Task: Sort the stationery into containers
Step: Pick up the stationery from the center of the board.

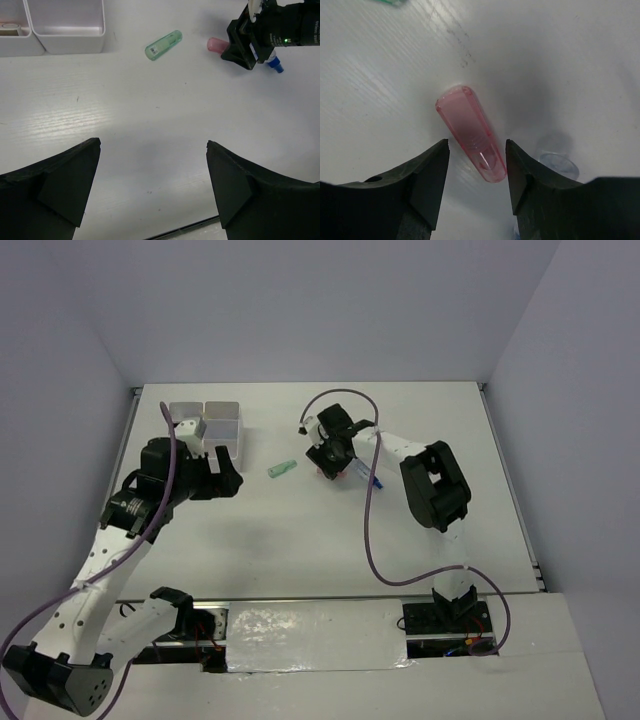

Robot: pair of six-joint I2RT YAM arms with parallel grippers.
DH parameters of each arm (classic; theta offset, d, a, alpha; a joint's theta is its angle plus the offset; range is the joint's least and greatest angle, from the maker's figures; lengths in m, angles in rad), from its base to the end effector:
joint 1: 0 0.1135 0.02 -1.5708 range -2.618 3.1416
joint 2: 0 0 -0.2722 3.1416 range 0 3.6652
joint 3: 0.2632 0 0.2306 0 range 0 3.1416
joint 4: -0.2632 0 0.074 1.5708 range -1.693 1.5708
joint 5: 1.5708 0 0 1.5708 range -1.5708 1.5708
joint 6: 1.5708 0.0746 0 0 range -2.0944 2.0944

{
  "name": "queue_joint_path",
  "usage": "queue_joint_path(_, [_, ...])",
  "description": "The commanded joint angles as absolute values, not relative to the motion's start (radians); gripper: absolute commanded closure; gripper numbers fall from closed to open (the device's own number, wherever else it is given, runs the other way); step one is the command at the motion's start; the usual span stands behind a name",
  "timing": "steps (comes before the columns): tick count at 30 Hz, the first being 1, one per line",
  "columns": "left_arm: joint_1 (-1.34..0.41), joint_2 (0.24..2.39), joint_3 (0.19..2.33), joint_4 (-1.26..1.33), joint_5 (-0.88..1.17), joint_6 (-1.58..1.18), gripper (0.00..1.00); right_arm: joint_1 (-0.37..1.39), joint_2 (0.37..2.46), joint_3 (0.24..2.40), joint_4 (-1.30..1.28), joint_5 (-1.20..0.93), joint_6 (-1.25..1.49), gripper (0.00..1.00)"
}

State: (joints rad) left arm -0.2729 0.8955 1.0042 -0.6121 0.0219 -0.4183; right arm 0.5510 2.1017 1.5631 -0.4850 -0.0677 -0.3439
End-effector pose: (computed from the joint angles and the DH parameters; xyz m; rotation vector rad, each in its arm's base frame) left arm 0.1872 -0.0541 0.3381 -0.1393 2.1000 -0.4430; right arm 0.3867 0.2435 0.1588 -1.1470 2.3329 0.1629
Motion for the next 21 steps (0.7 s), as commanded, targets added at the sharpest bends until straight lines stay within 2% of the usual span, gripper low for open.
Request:
queue_joint_path(1, [-0.272,0.881,0.985,-0.588,0.029,-0.370,0.01,0.557,2.106,1.580,-0.532,-0.077,-0.368,0.44])
queue_joint_path(7, [-0.272,0.870,0.919,-0.531,0.052,-0.388,0.01,0.557,2.135,1.552,-0.583,-0.098,-0.356,0.46])
queue_joint_path(10, [-0.270,0.868,0.905,-0.532,0.035,-0.394,0.01,0.560,2.135,1.534,-0.597,-0.138,-0.351,0.63])
queue_joint_path(11, [-0.270,0.867,0.904,-0.535,0.028,-0.399,0.01,0.560,2.126,1.523,-0.597,-0.168,-0.350,0.66])
queue_joint_path(13, [-0.270,0.853,0.902,-0.541,0.005,-0.422,0.01,0.563,2.111,1.499,-0.603,-0.193,-0.339,0.79])
queue_joint_path(14, [-0.270,0.848,0.900,-0.541,0.005,-0.436,0.01,0.563,2.103,1.488,-0.607,-0.246,-0.337,0.82])
queue_joint_path(16, [-0.270,0.841,0.894,-0.525,0.005,-0.469,0.01,0.564,2.074,1.433,-0.575,-0.284,-0.316,0.96])
queue_joint_path(21, [-0.270,0.848,0.832,-0.401,0.070,-0.646,0.01,0.581,1.824,1.197,-0.287,-0.299,-0.080,0.97])
